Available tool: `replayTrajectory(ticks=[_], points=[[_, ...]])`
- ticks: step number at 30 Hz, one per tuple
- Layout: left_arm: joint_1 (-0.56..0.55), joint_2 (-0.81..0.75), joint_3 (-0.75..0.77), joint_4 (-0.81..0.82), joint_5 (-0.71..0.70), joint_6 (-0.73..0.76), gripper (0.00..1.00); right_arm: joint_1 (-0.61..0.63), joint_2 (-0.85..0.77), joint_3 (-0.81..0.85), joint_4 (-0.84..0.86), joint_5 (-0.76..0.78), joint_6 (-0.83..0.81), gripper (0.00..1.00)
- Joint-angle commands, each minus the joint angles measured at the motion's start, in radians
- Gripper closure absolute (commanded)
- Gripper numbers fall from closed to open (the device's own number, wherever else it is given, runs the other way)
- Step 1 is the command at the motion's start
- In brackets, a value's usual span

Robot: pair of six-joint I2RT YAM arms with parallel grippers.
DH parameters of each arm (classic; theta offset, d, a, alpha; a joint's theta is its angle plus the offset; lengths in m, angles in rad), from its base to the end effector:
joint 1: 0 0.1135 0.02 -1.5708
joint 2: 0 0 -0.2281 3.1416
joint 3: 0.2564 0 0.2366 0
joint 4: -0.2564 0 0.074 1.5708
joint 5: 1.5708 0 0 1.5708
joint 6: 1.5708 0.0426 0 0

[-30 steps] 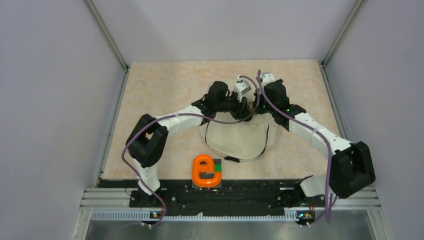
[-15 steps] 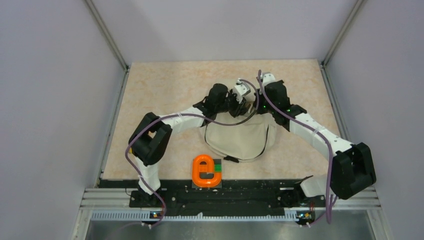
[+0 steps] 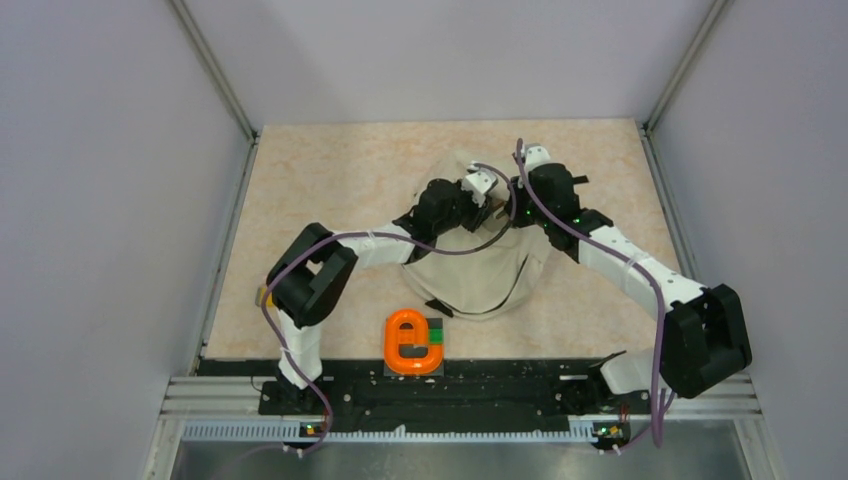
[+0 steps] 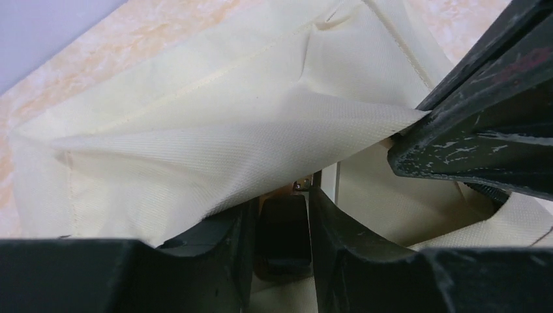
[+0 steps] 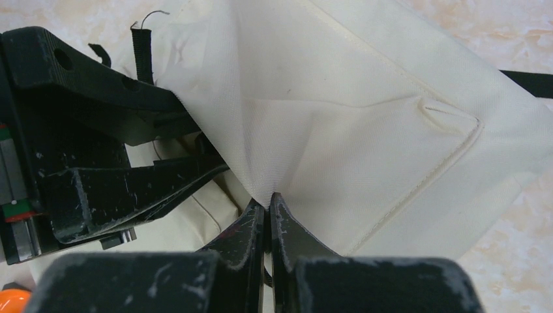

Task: Pack the student bag
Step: Place the stationery in the student bag, then pick up the stationery from the center of the board.

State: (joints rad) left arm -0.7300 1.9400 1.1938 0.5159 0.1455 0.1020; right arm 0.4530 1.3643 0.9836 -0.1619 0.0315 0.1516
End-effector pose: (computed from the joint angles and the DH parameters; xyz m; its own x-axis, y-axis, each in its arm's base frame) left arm 0.3120 -0.2875 0.1884 -0.0913 0.2169 -0.9719 0.7784 0.6243 0.0662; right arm 0.2774 0.1335 0.2472 -0.5214 -0.0859 -0.8490 -0.3383 0.9342 0.1133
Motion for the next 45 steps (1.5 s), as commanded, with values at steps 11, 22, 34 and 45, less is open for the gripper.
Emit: replayTrajectory(ticks=[11,22,34,45], points=[[-0.006,-0.257,-0.136,-0.119,0.000,-0.204,0.19,0.000,0.016,0.041,0.066,0.006,0.019,1.00],[0.048,-0.660,-0.223,-0.872,-0.345,-0.472,0.10,0.000,0.004,-0.003,0.095,-0.007,0.024,1.00],[0.611,-0.955,-0.531,-0.955,-0.419,-0.780,0.02,-0.001,0.011,-0.022,0.124,-0.059,0.028,1.00],[1.063,-0.988,-0.608,-0.879,-0.455,-0.905,0.02,-0.002,0.005,-0.038,0.144,-0.104,0.038,1.00]])
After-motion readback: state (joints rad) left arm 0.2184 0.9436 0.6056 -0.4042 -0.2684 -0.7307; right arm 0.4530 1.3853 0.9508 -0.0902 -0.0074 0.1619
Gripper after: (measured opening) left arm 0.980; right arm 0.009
